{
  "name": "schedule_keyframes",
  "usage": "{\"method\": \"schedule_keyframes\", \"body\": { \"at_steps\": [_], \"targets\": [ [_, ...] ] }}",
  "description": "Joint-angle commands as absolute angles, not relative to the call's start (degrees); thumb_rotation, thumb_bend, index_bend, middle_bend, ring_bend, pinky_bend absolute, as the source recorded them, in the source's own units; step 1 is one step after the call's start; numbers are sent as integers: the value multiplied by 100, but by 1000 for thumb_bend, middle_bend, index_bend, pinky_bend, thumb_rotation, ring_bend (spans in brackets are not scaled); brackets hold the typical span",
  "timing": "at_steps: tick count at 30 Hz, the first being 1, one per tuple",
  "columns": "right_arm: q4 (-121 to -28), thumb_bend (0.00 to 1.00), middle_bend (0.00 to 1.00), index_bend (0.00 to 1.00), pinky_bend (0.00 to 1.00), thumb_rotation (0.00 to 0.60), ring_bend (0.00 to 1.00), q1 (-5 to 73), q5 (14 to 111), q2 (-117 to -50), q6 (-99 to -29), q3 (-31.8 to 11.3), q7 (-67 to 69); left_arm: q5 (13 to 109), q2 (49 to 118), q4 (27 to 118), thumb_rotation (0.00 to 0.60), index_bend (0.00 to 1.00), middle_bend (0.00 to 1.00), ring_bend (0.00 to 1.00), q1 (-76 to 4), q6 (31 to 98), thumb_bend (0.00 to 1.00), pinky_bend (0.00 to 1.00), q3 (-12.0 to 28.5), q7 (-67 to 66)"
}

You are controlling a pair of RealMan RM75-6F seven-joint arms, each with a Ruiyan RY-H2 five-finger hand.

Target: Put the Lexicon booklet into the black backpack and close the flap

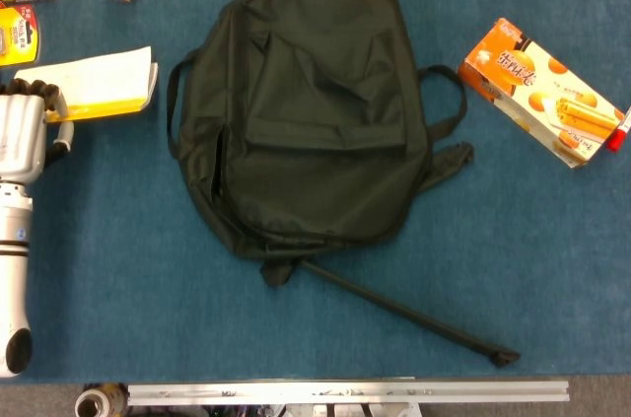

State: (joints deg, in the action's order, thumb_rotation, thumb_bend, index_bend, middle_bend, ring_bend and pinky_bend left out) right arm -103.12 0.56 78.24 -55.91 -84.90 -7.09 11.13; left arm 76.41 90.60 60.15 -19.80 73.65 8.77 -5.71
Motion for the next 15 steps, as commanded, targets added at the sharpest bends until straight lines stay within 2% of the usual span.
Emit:
{"method": "schedule_keyframes", "body": {
  "at_steps": [1,15],
  "targets": [
    [-10312,0,285,124,231,600,111,61,7836,-5598,-8499,-716,1113,7841,8913,6104,600,618,503,388,-1937,7530,396,391,794,-436],
    [-10476,0,285,124,231,600,110,175,7927,-5563,-8489,-796,968,8688,8179,6688,600,636,504,388,-1760,8505,389,387,622,196]
  ]
}}
